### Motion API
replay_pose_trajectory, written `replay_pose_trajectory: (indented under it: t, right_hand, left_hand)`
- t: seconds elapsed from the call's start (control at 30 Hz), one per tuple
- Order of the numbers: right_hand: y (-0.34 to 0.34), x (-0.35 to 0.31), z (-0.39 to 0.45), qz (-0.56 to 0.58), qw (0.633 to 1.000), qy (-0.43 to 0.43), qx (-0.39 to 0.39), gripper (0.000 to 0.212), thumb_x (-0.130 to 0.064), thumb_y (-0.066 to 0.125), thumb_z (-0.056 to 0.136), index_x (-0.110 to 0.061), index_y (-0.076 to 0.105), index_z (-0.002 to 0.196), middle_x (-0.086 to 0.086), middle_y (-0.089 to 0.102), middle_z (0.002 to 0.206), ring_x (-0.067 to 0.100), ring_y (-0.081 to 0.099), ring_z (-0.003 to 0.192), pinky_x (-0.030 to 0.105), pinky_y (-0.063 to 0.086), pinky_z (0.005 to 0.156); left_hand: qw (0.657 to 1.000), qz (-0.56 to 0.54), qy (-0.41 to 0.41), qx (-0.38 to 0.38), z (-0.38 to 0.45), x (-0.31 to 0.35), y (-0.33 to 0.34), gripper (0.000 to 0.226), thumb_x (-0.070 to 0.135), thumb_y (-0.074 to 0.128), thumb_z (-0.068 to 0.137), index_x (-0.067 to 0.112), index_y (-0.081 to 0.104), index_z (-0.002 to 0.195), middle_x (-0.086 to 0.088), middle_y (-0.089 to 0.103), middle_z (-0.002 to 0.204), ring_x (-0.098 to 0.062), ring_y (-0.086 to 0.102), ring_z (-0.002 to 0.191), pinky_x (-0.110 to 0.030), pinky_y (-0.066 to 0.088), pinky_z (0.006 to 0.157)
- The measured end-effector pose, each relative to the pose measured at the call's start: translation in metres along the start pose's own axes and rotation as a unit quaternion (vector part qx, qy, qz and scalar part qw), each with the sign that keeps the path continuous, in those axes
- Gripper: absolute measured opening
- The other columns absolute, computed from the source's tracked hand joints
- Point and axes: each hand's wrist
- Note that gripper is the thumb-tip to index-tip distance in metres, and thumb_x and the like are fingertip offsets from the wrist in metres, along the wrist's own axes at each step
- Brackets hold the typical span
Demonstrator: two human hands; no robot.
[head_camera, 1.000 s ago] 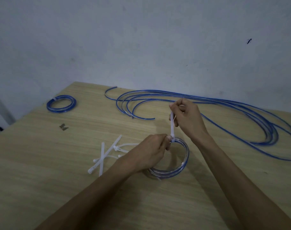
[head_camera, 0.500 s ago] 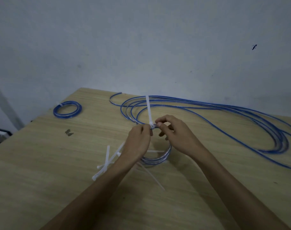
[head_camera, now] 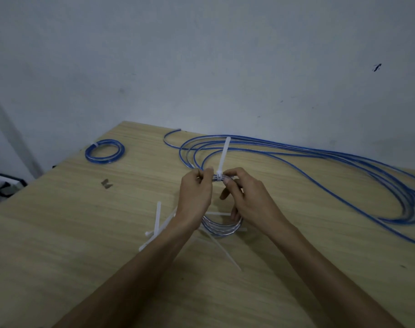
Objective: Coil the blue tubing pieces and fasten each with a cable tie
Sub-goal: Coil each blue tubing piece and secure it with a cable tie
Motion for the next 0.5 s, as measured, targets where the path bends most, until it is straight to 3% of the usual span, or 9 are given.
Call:
replay_pose_trajectory:
  t: [0.1, 0.2, 0.33, 0.5]
  right_hand:
    - [-0.004, -0.001, 0.002, -0.008, 1.000, -0.014, 0.002, 0.014, -0.031, 0.051, 0.105, -0.021, 0.056, 0.114, -0.003, 0.072, 0.094, 0.018, 0.065, 0.046, 0.028, 0.054, 0.047]
    - [-0.009, -0.001, 0.005, 0.072, 0.997, 0.009, 0.010, 0.012, -0.028, 0.056, 0.103, -0.017, 0.059, 0.105, 0.001, 0.072, 0.096, 0.021, 0.061, 0.045, 0.030, 0.050, 0.047]
    - [-0.020, -0.004, 0.006, 0.158, 0.986, 0.026, 0.053, 0.013, -0.027, 0.060, 0.102, -0.015, 0.063, 0.104, 0.002, 0.072, 0.093, 0.019, 0.056, 0.046, 0.027, 0.045, 0.045]
    - [-0.024, -0.007, 0.004, 0.167, 0.984, 0.000, 0.060, 0.007, -0.023, 0.064, 0.100, -0.019, 0.068, 0.103, -0.005, 0.072, 0.097, 0.021, 0.057, 0.049, 0.027, 0.043, 0.043]
  left_hand:
    - [0.999, -0.002, 0.032, -0.017, -0.001, 0.001, 0.000, 0.045, 0.042, 0.054, 0.100, 0.003, 0.054, 0.078, -0.001, 0.041, 0.062, -0.012, 0.036, 0.052, -0.038, 0.034, 0.060]
    - [0.997, -0.016, 0.068, -0.025, -0.006, 0.006, 0.000, 0.046, 0.042, 0.053, 0.101, 0.007, 0.055, 0.072, 0.000, 0.045, 0.059, -0.011, 0.039, 0.052, -0.033, 0.036, 0.057]
    - [0.994, -0.055, 0.078, -0.061, -0.010, 0.009, 0.003, 0.035, 0.035, 0.044, 0.106, 0.020, 0.074, 0.097, 0.008, 0.064, 0.074, -0.009, 0.046, 0.055, -0.021, 0.042, 0.057]
    - [0.989, -0.096, 0.085, -0.077, -0.013, 0.005, 0.005, 0.026, 0.027, 0.048, 0.106, 0.020, 0.073, 0.102, 0.006, 0.059, 0.078, -0.007, 0.036, 0.051, -0.023, 0.035, 0.052]
Point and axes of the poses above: each hand's wrist, its own z-axis towards the middle knuckle, its own y-axis out of the palm, x = y × z
